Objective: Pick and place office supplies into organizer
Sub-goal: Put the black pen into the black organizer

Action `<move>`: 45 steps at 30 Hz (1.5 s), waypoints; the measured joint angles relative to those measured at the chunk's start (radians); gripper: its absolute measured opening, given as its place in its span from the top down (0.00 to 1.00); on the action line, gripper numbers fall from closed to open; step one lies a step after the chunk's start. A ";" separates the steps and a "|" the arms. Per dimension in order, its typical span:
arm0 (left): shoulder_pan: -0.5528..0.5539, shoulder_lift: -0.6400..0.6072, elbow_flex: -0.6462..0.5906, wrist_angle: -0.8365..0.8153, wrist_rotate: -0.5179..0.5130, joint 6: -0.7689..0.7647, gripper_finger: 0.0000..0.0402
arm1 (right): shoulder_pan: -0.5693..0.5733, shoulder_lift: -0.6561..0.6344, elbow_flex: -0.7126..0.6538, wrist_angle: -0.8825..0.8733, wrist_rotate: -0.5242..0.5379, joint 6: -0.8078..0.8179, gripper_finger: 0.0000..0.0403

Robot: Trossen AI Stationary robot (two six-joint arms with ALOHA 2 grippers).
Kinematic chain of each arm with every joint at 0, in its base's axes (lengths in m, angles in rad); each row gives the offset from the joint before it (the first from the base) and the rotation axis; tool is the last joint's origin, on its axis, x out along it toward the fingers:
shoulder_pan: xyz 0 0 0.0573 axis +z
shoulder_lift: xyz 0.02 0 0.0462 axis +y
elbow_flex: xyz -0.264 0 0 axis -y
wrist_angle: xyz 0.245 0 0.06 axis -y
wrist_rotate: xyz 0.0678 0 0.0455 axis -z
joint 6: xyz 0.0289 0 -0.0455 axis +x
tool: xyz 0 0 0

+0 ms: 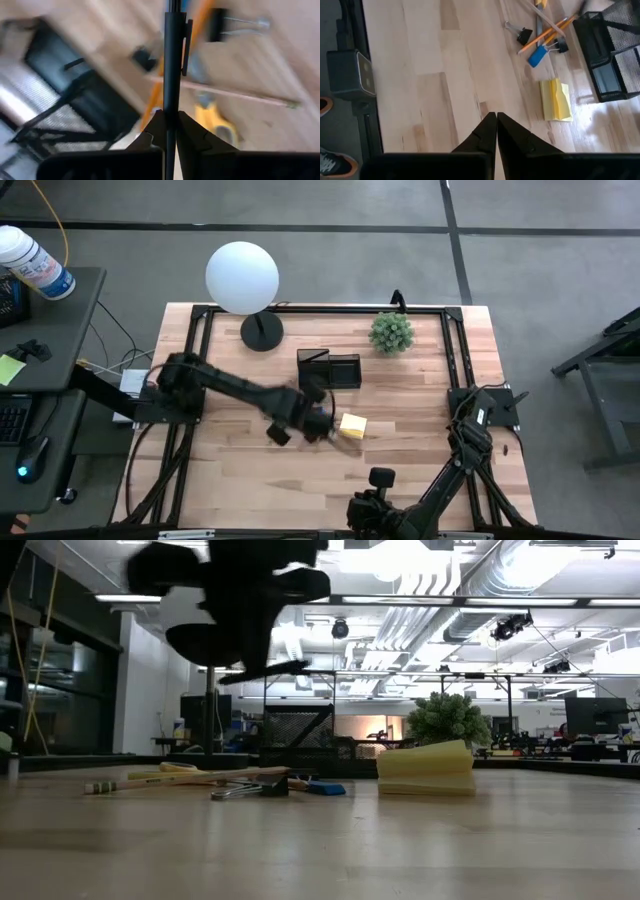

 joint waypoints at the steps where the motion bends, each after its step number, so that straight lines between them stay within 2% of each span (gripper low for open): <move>1: 0.024 -0.018 0.000 0.013 0.000 -0.004 1.00 | 0.003 0.000 0.000 0.000 0.007 0.001 0.97; 9: 0.180 -0.156 0.000 0.234 0.065 -0.038 0.99 | 0.004 0.000 0.000 0.000 0.041 0.001 0.97; 17: 0.288 -0.231 0.001 0.490 0.253 -0.022 0.99 | 0.001 0.000 0.000 0.000 0.106 -0.002 0.97; 21: 0.330 -0.229 0.000 0.540 0.321 -0.023 0.99 | 0.002 0.000 0.000 0.005 0.123 -0.001 0.97; 35: 0.468 -0.220 -0.012 0.545 0.343 -0.098 0.99 | 0.005 0.000 0.000 0.008 0.157 -0.002 0.97; 45: 0.511 -0.231 -0.253 0.842 0.340 -0.139 1.00 | 0.005 0.000 0.000 0.009 0.160 0.000 0.97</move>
